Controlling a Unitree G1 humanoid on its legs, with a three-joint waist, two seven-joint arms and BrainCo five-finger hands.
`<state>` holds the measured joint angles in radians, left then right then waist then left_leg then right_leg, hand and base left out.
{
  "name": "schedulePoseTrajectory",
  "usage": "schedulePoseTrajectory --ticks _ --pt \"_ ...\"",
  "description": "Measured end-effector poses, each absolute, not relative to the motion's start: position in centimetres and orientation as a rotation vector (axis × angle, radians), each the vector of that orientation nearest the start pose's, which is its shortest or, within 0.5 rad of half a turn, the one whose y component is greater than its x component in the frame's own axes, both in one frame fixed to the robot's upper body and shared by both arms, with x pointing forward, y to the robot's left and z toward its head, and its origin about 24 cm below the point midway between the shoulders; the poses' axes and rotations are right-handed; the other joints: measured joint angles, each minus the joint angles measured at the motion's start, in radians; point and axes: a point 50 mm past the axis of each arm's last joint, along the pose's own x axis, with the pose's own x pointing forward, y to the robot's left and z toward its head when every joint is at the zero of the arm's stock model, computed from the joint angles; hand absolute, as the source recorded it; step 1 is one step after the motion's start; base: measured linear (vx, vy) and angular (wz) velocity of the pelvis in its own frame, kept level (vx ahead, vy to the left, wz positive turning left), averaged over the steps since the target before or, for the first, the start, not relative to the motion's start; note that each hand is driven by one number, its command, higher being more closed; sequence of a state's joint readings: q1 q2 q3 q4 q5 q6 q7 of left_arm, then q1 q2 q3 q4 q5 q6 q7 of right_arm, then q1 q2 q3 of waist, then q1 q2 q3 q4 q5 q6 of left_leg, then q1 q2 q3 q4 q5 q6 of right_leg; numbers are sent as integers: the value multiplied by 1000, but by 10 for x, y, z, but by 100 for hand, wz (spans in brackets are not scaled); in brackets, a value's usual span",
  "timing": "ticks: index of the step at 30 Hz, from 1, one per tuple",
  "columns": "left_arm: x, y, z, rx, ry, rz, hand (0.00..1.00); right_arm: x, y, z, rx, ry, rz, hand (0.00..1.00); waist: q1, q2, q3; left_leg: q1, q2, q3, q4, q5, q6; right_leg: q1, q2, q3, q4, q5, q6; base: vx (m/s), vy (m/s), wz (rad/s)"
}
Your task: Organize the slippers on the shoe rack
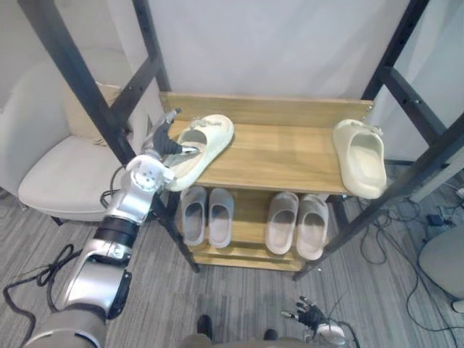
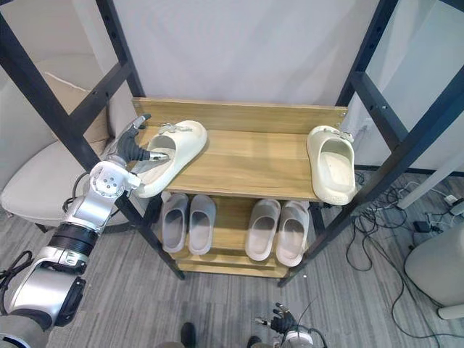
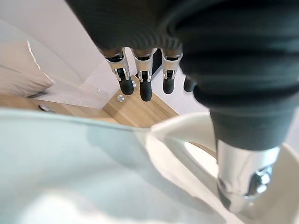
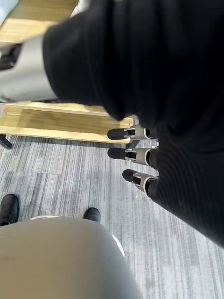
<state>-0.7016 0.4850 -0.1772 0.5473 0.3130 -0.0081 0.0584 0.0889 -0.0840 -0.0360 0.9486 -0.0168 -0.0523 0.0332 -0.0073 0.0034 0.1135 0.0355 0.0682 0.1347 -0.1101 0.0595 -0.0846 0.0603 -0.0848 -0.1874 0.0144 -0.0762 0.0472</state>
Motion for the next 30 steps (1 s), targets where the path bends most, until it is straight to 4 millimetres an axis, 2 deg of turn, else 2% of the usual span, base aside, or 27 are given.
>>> schedulePoseTrajectory --ticks 11,25,26,30 --pt "379 208 149 880 -134 37 100 117 -187 -149 -31 966 -64 0 -3 2 1 -4 -4 15 0 1 0 -25 -2 32 21 1 0 -15 6 -4" --pt "385 200 148 865 -119 15 100 116 -188 -149 1 964 -96 0 -14 2 1 -4 -24 14 0 1 0 -27 -18 39 24 1 0 -5 5 1" --pt "385 197 148 863 -125 14 0 116 -189 -149 6 964 -100 0 -15 3 1 -4 -26 14 0 8 10 -27 -19 39 27 1 1 -3 13 6" --pt "386 191 149 830 -136 16 0 115 -190 -149 23 966 -118 0 -15 3 1 -5 -30 14 0 16 10 -26 -24 44 30 6 6 -4 12 4"
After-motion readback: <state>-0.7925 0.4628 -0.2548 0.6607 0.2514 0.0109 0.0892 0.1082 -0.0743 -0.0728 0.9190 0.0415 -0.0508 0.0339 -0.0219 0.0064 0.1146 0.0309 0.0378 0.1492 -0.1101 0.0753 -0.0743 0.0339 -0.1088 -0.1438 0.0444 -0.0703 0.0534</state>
